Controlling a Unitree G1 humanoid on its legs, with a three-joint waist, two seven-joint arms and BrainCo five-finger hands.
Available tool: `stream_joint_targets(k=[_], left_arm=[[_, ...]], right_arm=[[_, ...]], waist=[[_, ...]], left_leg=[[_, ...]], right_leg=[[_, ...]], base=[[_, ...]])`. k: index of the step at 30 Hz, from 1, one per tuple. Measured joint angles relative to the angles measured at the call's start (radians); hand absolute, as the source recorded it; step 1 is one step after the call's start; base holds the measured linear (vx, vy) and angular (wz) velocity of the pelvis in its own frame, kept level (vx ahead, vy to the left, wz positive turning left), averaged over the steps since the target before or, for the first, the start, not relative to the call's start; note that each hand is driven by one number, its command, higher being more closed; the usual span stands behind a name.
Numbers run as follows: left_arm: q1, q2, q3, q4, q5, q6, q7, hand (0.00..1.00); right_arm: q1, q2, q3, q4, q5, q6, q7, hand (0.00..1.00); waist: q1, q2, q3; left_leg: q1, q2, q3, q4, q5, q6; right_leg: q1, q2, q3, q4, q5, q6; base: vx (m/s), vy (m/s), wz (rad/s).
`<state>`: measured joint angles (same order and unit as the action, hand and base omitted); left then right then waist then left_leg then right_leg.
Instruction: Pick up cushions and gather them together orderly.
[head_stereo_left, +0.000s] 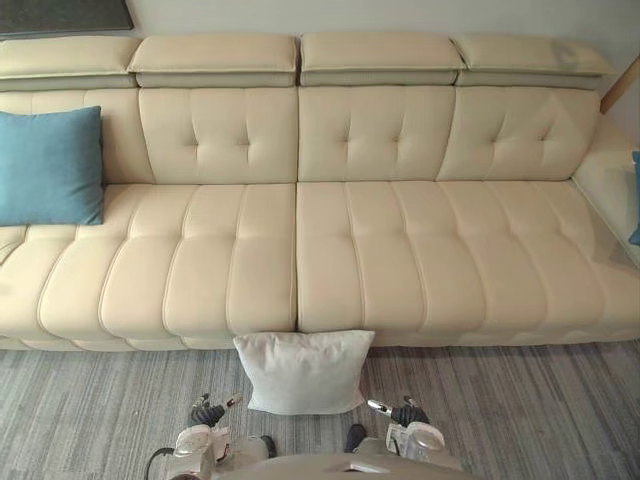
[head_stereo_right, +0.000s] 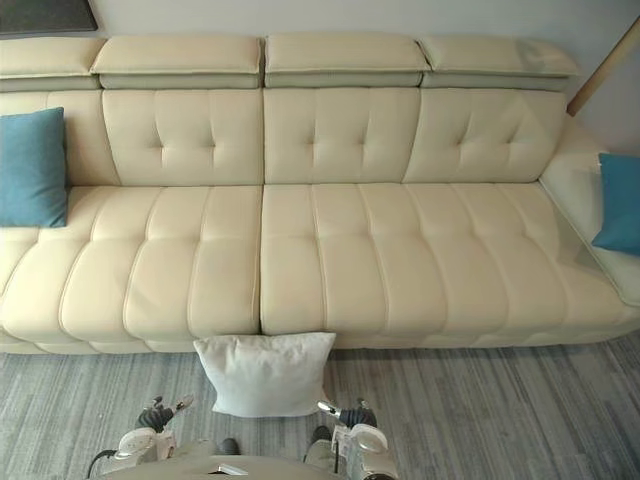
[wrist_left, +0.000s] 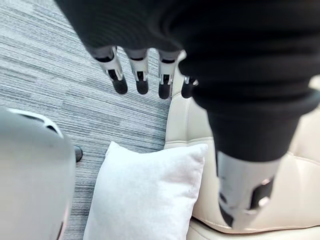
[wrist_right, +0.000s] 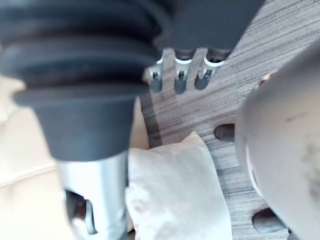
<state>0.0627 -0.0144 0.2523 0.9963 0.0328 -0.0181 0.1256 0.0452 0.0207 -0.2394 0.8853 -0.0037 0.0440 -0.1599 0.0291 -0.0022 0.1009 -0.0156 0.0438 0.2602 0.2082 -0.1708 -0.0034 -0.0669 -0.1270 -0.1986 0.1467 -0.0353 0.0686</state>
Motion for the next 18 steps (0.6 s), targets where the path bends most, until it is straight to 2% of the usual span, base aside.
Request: stream_joint_targets(k=[6, 12, 14, 18], left_arm=[[0.002, -0.006, 0.001, 0.006, 0.011, 0.0, -0.001, 0.0], [-0.005, -0.005, 0.002, 0.006, 0.01, 0.0, 0.003, 0.0], [-0.023, -0.003, 0.003, -0.002, 0.007, 0.0, 0.017, 0.0], [-0.097, 0.005, 0.008, -0.051, -0.035, 0.0, 0.062, 0.0]], right_arm=[[-0.002, -0.004, 0.0, 0.018, -0.003, -0.001, 0.0, 0.0], [-0.017, -0.013, 0.02, 0.034, -0.006, 0.0, -0.002, 0.0], [-0.034, -0.022, 0.06, 0.032, -0.027, 0.0, -0.005, 0.0], [-0.099, -0.029, 0.118, -0.041, -0.034, 0.003, -0.031, 0.0]], waist=[[0.003, 0.006, -0.007], [0.011, 0.004, 0.0], [0.015, -0.003, 0.008], [0.023, -0.002, 0.116]], left_leg=[[0.044, 0.004, 0.003, -0.075, 0.038, -0.014], [0.032, 0.009, 0.006, -0.086, 0.045, -0.018], [-0.038, 0.018, -0.001, -0.031, 0.031, -0.017], [-0.238, 0.071, -0.024, 0.205, -0.037, -0.004]], right_leg=[[0.021, 0.024, 0.003, -0.035, 0.016, -0.008], [0.021, 0.033, 0.002, -0.054, 0.024, -0.012], [-0.038, 0.032, 0.001, -0.029, 0.024, -0.013], [-0.2, 0.046, 0.024, 0.117, 0.001, -0.038]], base=[[0.0, -0.046, -0.04], [-0.01, -0.016, -0.02], [-0.06, -0.005, 0.06], [-0.14, 0.014, -0.02]])
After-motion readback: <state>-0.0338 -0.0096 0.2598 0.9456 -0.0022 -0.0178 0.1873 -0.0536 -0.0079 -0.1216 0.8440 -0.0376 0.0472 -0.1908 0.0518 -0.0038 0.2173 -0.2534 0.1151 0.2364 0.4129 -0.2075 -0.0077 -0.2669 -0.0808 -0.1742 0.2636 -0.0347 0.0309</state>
